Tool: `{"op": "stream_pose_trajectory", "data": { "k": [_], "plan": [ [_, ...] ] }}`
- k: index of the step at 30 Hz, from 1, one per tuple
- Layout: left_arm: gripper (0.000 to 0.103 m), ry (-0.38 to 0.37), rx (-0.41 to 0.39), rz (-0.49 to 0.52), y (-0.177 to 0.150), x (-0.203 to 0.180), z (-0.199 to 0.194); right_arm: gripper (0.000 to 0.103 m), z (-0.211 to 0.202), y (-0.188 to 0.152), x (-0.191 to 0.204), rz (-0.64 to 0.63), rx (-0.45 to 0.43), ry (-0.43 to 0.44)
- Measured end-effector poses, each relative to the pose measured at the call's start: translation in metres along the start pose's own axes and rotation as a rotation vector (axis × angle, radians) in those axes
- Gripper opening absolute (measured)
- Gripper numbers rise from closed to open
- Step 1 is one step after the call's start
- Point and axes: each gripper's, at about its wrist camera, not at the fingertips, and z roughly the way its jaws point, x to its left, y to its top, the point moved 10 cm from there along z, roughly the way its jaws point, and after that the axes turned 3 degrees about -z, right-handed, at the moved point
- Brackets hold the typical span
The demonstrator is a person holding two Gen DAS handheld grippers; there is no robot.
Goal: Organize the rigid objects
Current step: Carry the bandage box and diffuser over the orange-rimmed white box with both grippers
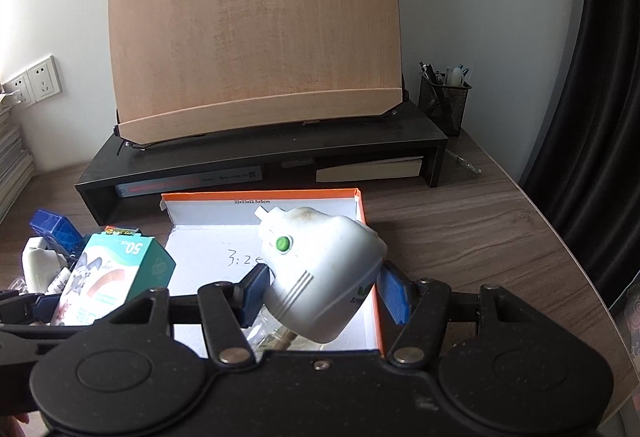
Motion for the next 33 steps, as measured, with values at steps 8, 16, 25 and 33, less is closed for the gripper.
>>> {"op": "stream_pose_trajectory", "data": {
  "k": [8,16,25,33],
  "plan": [
    [0.072,0.006,0.004,-0.017,0.004,0.001,0.01,0.072,0.014,0.01,0.002,-0.024,-0.002,0.009],
    [0.072,0.014,0.016,-0.022,0.006,0.002,0.02,0.072,0.026,0.013,0.006,-0.035,0.013,0.016],
    [0.072,0.008,0.027,-0.021,0.008,-0.001,0.032,0.072,0.041,0.014,0.006,-0.046,0.035,0.02],
    [0.072,0.008,0.039,-0.02,0.011,-0.003,0.044,0.072,0.057,0.016,0.004,-0.057,0.058,0.019]
  ]
}}
